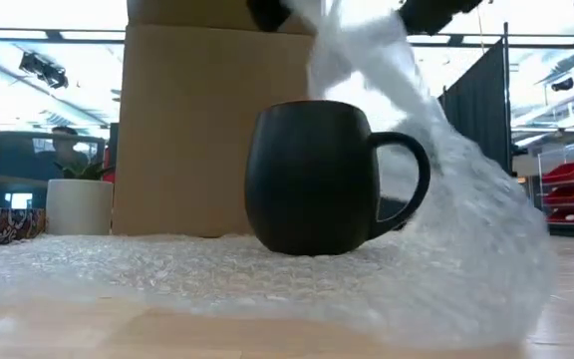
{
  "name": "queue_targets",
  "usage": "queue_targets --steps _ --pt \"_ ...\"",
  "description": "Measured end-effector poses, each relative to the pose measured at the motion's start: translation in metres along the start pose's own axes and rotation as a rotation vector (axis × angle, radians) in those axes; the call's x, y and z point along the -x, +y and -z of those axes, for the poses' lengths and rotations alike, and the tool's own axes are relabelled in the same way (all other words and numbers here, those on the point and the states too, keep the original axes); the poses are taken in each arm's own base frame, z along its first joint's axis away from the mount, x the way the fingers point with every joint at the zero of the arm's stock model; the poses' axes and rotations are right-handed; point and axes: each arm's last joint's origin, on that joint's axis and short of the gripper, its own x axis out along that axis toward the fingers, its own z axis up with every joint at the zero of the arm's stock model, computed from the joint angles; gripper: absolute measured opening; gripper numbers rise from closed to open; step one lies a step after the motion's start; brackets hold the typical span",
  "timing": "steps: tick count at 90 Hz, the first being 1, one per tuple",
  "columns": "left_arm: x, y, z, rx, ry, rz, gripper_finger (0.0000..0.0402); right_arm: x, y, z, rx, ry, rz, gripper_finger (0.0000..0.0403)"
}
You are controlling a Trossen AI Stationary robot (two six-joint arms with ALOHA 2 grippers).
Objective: Wrap mug
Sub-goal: Wrap the black mug with bubble wrap
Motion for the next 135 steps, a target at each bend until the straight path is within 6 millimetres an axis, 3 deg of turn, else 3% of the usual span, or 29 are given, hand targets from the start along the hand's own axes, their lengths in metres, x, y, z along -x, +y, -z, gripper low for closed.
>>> queue_targets --steps 33,63,88,135 --pt "0.002 -0.007 -0.015 -0.076 -0.165 0.06 0.0 -0.021 -0.019 0.014 -0.065 -0.002 0.009 0.0" --pt "0.002 -0.009 -0.02 -0.076 -0.212 0.071 0.0 -0.034 -0.026 0.013 -0.077 -0.207 -0.112 0.0" --pt "0.004 -0.01 -0.025 -0.094 -0.264 0.079 0.0 -0.065 -0.009 0.016 -0.085 -0.249 -0.344 0.0" --pt "0.003 -0.009 -0.023 -0.099 -0.246 0.071 0.0 -0.056 0.004 0.013 -0.123 -0.206 -0.634 0.0"
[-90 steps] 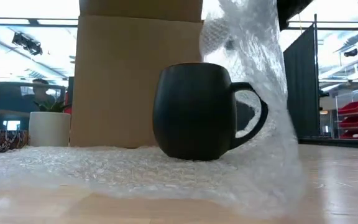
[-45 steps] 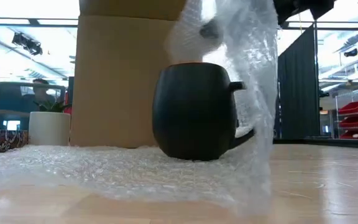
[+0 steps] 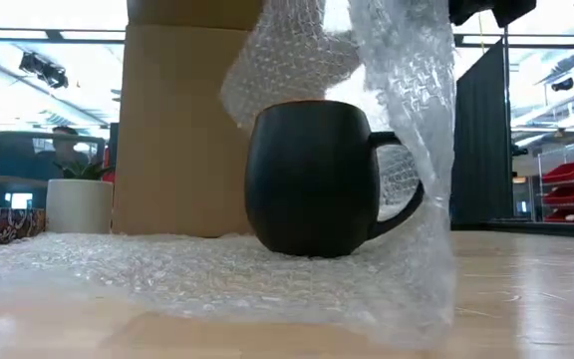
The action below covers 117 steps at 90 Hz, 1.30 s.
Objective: Wrap mug
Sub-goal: Wrap the black mug with bubble wrap
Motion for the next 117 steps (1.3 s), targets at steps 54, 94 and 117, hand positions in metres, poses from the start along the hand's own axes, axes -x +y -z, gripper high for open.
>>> queue_targets --steps 54,94,117 --pt "0.001 -0.012 -0.01 0.021 -0.111 0.089 0.0 0.013 -0.035 -0.015 0.114 -0.113 0.283 0.0" --pt "0.001 -0.023 -0.004 0.022 -0.062 0.112 0.0 0.022 0.013 -0.014 0.101 -0.087 0.336 0.0" --pt "0.001 -0.027 -0.004 0.015 -0.064 0.121 0.0 0.014 0.015 -0.006 0.094 -0.061 0.419 0.0"
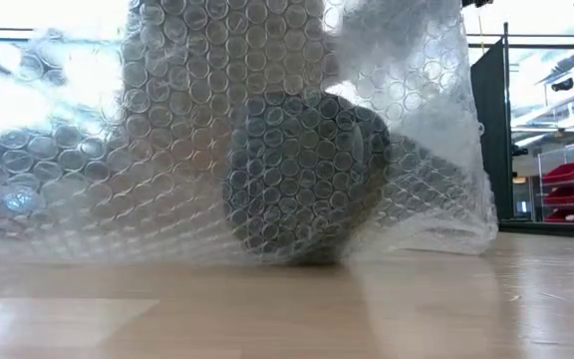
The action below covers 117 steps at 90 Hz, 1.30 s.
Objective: Wrap mug
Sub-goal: Wrap the black mug with bubble wrap
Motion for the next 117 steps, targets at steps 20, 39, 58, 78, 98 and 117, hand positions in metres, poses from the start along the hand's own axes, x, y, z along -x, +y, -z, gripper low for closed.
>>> queue_targets --steps 20,39,58,78,98,117 --pt "0.0 -0.002 0.0 -0.002 -0.005 0.004 0.0 -0.032 0.011 0.012 -0.024 -0.052 -0.231 0.0" --pt "0.0 -0.002 0.001 -0.003 0.002 0.005 0.0 -0.055 0.027 0.032 -0.091 -0.031 -0.384 0.0" --pt "0.0 0.0 0.006 -0.002 0.057 -0.032 0.0 -0.052 0.034 0.032 -0.104 -0.026 -0.462 0.0" --pt "0.001 0.003 0.013 -0.004 0.117 -0.107 0.0 -0.048 0.034 0.026 -0.119 -0.04 -0.485 0.0" --pt "0.001 0.005 0.014 -0.007 0.127 -0.162 0.0 -0.046 0.036 0.026 -0.132 -0.026 -0.554 0.0" --pt "0.001 0.003 0.011 0.0 0.098 -0.134 0.0 -0.038 0.023 0.015 -0.11 -0.066 -0.407 0.0"
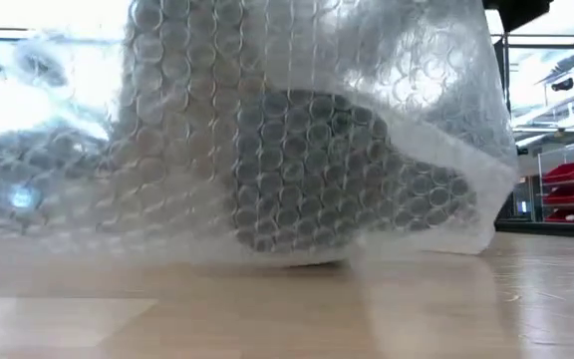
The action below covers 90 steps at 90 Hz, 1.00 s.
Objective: Wrap mug
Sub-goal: Wrap the black mug with bubble wrap
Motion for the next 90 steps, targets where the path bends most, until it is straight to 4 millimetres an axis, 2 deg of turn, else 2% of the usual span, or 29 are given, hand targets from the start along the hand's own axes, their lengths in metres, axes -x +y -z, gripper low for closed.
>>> queue_targets --steps 16,29,60,76,90 --pt "0.0 0.0 0.0 0.015 -0.005 0.002 0.0 0.003 -0.016 -0.004 0.019 -0.025 0.117 0.0" --pt "0.0 0.001 -0.003 0.018 -0.028 -0.01 0.0 -0.004 -0.024 0.006 -0.011 0.011 0.134 0.0" --pt "0.006 0.008 -0.004 0.02 -0.021 -0.18 0.0 -0.01 -0.017 0.013 -0.049 0.058 -0.042 0.0" --pt "0.023 0.012 -0.011 0.015 -0.024 -0.354 0.0 -0.01 -0.018 0.015 -0.071 0.073 -0.046 0.0" --pt "0.025 0.014 -0.008 0.001 0.004 -0.408 0.0 -0.01 -0.019 0.014 -0.076 0.065 -0.042 0.0"
